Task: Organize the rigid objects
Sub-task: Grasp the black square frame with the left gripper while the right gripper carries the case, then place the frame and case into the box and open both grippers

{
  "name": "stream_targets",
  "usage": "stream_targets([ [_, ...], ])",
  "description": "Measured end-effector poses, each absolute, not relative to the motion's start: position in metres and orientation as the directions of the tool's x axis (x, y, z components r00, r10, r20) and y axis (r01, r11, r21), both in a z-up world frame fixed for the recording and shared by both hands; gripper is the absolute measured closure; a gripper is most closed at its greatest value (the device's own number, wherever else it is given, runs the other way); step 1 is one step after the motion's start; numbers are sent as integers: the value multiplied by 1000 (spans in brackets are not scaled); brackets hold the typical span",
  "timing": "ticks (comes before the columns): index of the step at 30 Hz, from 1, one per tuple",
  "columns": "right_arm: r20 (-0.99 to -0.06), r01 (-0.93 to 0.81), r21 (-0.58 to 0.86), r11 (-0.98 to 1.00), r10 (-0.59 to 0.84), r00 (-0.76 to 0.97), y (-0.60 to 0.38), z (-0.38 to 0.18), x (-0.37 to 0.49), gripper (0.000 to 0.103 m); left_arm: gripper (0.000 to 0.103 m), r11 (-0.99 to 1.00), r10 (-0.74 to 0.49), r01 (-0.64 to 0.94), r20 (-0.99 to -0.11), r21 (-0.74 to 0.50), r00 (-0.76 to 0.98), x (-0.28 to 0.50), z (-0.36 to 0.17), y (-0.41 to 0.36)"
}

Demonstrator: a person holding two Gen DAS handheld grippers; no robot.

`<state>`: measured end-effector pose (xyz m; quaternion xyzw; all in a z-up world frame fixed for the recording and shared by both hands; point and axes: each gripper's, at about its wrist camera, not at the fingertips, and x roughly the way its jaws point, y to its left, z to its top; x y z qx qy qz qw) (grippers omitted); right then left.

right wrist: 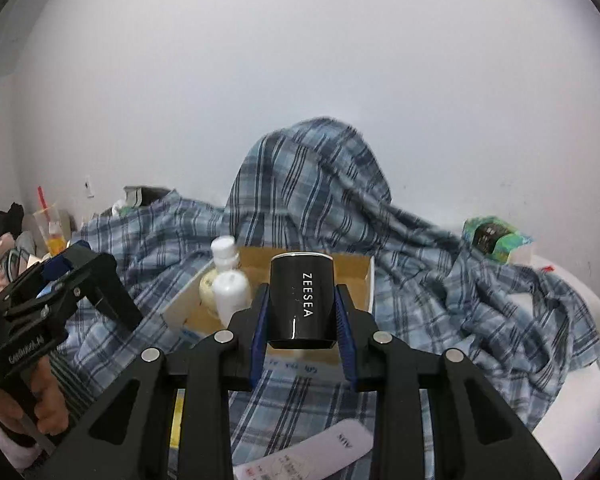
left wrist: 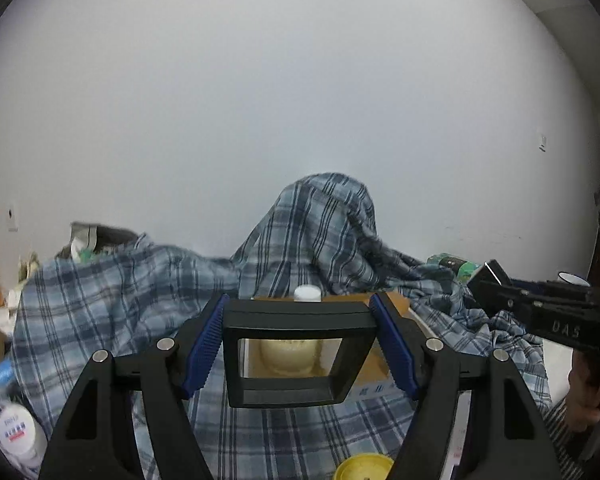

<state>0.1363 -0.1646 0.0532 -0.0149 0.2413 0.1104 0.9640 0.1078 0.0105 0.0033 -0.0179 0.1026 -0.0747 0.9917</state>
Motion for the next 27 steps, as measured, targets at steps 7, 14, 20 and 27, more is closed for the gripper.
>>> stream_targets([
  [7,-458,-208,20,978,194,867,-170,78,161,74,29,964,-245,212,-232,-159,941,150,29,13],
  [14,-516,-254,57,966,246,820,-169,60,207,74,29,959,-270,223,-328,-175,905,196,14,12],
  [20,-604,-243,74,967,237,761,-172,24,238,74,29,963,-258,199,-414,-181,873,218,-15,16],
  [27,-661,-209,62,976,197,724,-179,-5,254,74,29,961,-267,189,-486,-204,832,233,-33,19],
])
